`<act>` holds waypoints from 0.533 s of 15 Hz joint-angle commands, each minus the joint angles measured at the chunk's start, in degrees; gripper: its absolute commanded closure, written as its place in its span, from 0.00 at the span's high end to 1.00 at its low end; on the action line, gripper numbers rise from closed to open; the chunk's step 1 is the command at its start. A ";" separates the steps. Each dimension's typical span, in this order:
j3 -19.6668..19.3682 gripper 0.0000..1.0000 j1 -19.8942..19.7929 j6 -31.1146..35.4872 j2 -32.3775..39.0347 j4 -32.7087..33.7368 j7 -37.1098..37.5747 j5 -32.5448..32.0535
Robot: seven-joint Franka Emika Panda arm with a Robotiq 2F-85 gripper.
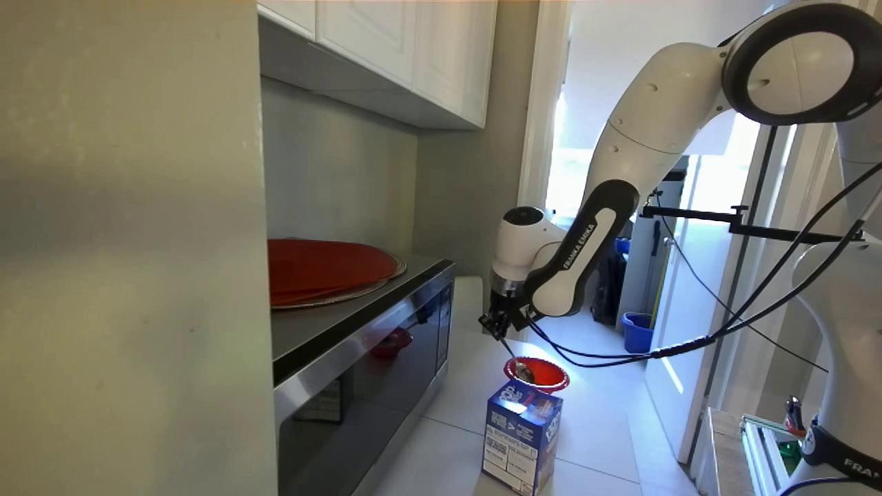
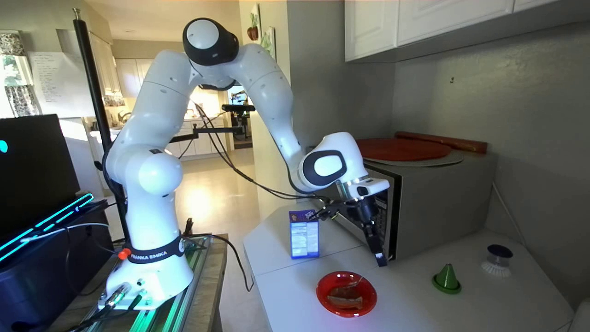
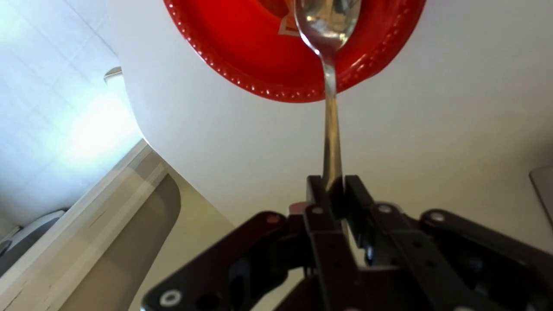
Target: Use the silver spoon to stir the contents in the red bowl.
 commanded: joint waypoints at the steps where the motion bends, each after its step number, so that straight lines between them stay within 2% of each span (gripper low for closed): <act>1: -2.70 0.04 0.81 -0.45 2.02 0.61 0.58 -0.08; 6: -7.95 0.04 4.79 -0.99 3.99 -1.75 -0.27 -0.48; 8: -8.26 0.04 5.91 -1.47 3.37 -2.67 -1.27 0.26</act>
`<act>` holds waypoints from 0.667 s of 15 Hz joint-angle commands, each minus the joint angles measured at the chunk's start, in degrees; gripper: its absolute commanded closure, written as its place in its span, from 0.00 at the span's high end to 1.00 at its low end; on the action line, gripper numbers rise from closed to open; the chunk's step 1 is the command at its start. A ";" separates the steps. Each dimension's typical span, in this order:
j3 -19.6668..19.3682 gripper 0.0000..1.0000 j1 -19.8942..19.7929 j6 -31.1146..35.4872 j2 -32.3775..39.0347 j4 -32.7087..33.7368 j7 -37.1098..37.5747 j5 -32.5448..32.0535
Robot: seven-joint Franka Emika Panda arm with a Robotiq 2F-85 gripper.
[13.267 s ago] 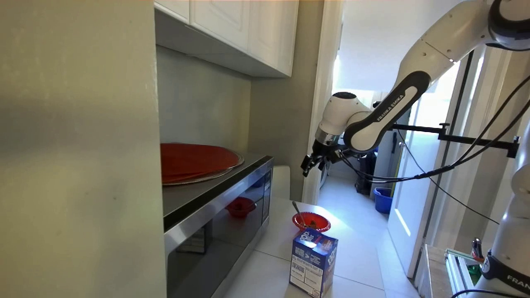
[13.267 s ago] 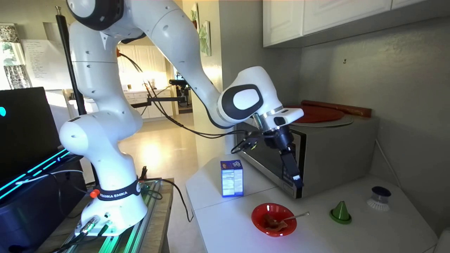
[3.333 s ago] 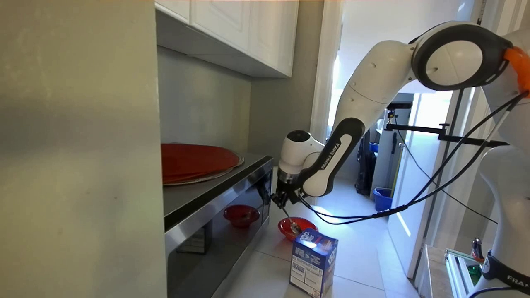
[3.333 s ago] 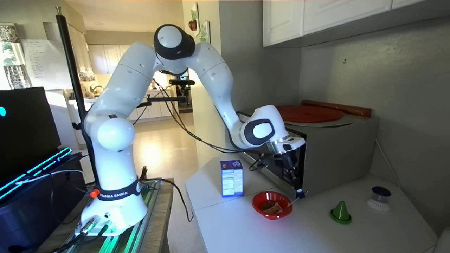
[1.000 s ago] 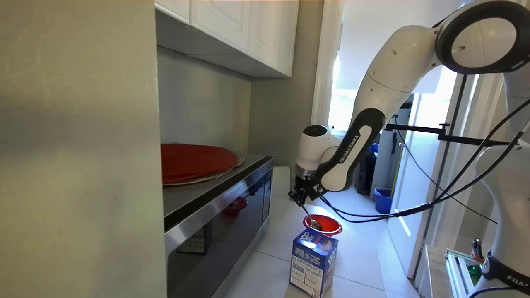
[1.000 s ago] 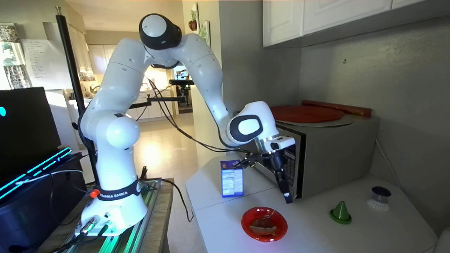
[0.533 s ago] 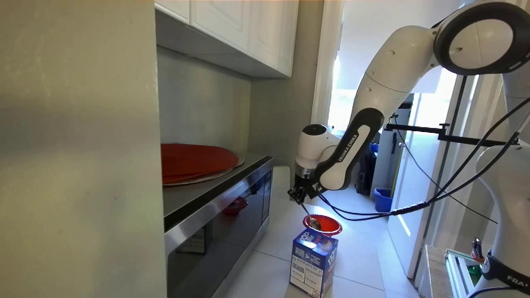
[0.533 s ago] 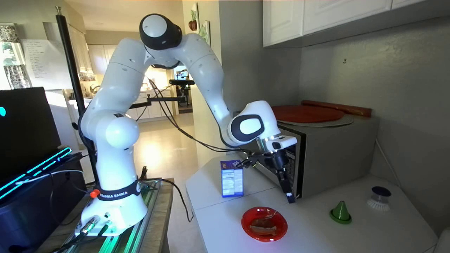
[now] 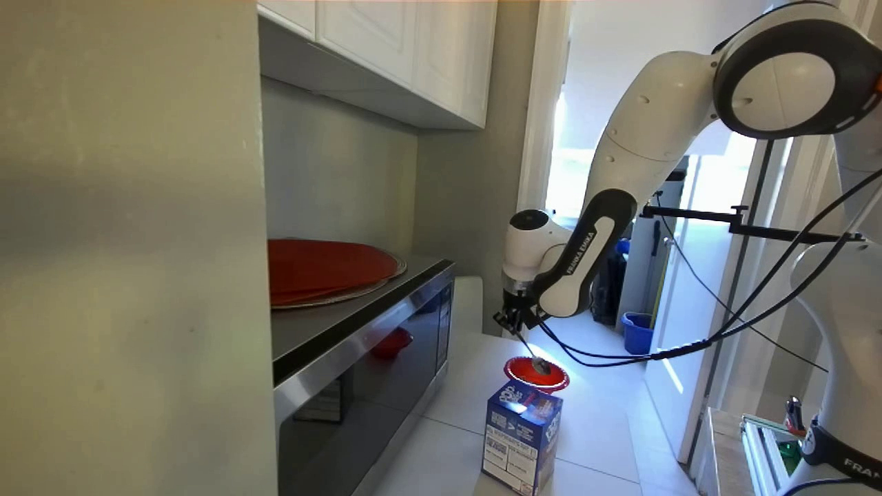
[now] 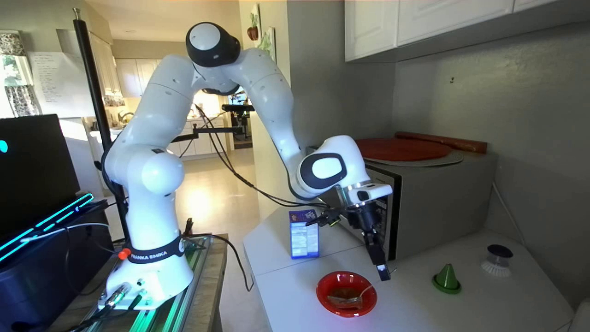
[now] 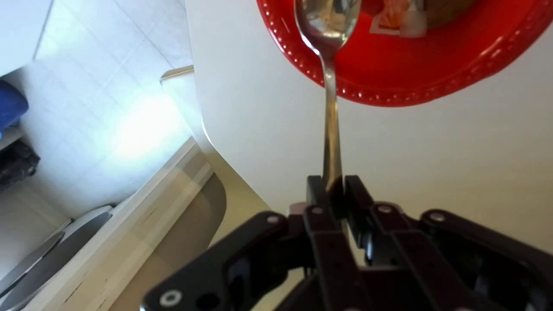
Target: Use the silver spoon to stir the contents in the red bowl.
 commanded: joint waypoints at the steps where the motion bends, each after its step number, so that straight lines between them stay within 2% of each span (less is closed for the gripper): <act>1: -1.87 0.04 3.61 -1.25 -0.13 -1.49 -1.11 0.52; 5: 0.19 0.04 4.16 -0.79 0.21 -0.29 -1.21 1.56; 10: 3.73 0.04 1.39 -1.70 1.21 1.77 -1.27 2.50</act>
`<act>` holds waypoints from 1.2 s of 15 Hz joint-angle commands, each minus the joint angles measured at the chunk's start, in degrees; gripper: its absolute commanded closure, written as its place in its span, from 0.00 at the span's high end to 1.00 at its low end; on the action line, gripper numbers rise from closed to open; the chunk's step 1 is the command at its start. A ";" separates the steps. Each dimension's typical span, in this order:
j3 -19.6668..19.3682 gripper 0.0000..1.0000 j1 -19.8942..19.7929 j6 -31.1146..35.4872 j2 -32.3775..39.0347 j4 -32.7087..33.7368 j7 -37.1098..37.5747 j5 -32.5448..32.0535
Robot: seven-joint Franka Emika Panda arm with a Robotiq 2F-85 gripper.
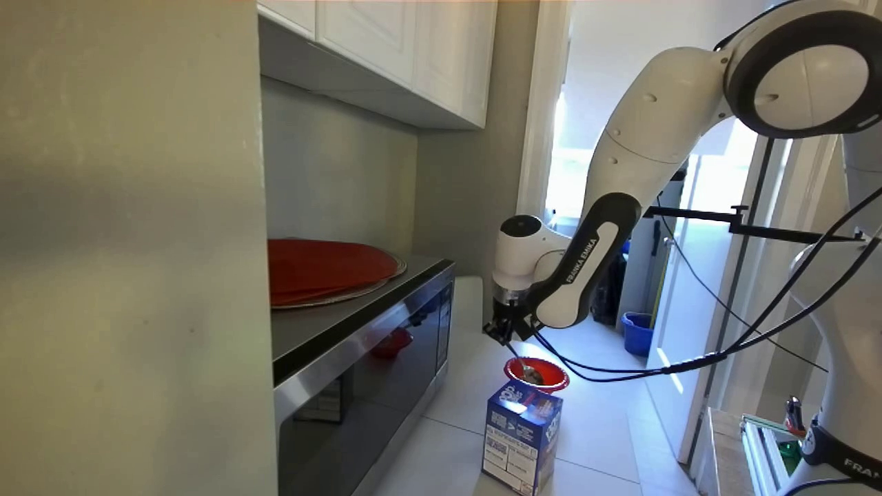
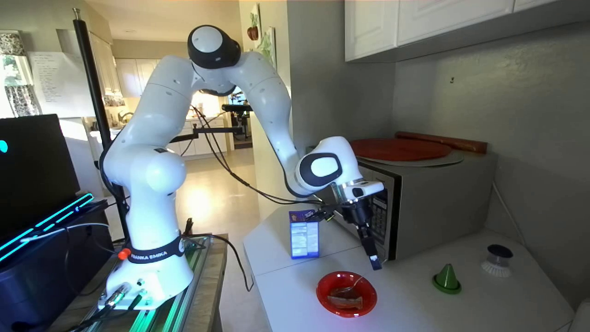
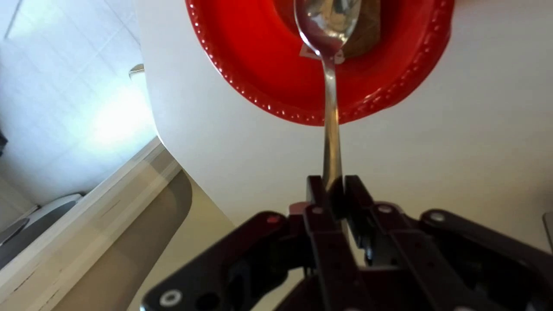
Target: Use the silver spoon to stir the contents in the red bowl.
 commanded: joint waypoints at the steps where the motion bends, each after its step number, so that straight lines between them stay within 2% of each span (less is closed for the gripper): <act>1: 2.23 0.04 -3.04 -1.47 1.41 2.43 -0.93 2.41; 7: 2.11 0.04 -7.45 -2.68 3.01 4.31 0.16 2.71; 11: 2.33 0.04 -8.56 -3.74 2.14 2.87 -0.37 1.93; 14: 4.25 0.04 -8.91 -4.32 1.38 3.25 -0.22 1.97; 18: 8.32 0.04 -11.36 -5.14 1.33 6.46 -0.36 2.50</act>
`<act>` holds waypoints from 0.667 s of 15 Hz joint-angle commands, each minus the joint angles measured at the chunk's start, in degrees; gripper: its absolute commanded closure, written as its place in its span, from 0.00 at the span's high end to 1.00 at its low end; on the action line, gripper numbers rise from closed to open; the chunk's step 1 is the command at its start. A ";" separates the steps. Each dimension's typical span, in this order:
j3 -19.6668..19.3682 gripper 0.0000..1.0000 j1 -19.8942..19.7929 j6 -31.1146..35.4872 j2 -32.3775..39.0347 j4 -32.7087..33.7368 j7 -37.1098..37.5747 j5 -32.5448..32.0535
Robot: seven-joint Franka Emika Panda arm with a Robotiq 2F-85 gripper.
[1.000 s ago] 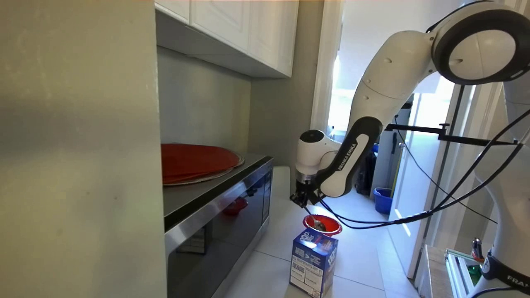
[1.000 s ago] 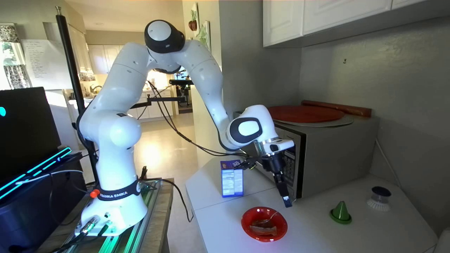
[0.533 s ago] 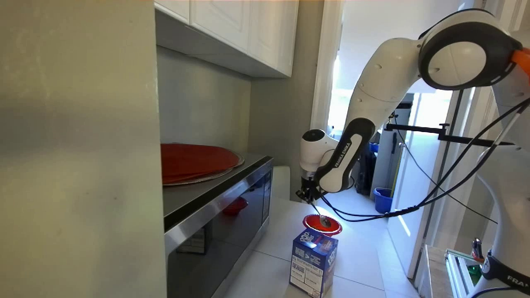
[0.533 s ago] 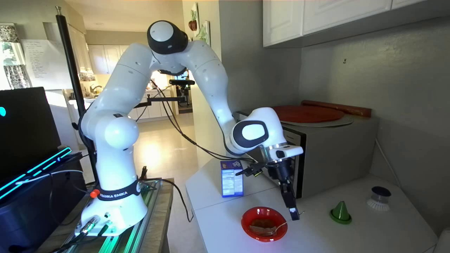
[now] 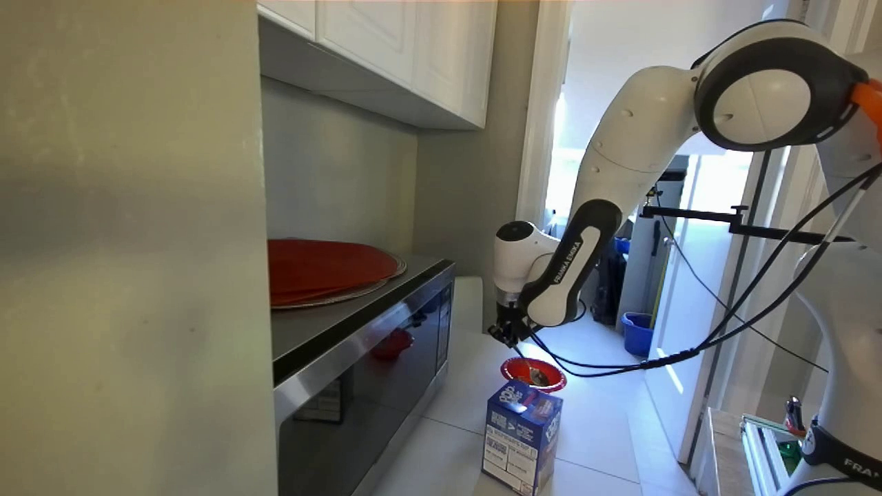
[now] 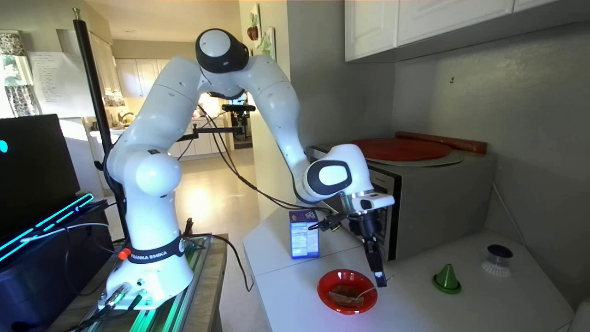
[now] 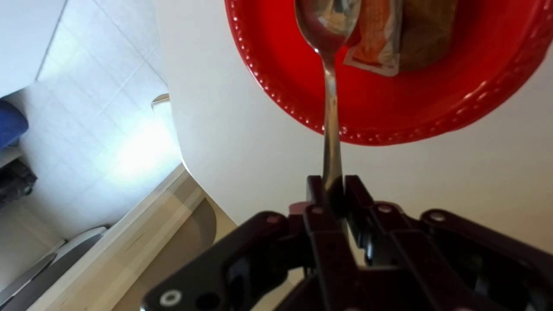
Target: Use the silver spoon to stir the contents in the red bowl.
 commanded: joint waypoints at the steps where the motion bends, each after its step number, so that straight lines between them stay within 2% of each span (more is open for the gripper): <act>1: 3.62 0.04 -3.17 -1.86 -0.44 3.70 -0.63 1.09; 6: 4.66 0.04 -6.98 -2.91 -2.99 5.99 -0.67 0.38; 9: 8.59 0.04 -12.08 -4.23 -7.05 5.33 -2.41 1.16; 10: 12.80 0.04 -16.02 -4.68 -10.03 4.55 -3.88 2.98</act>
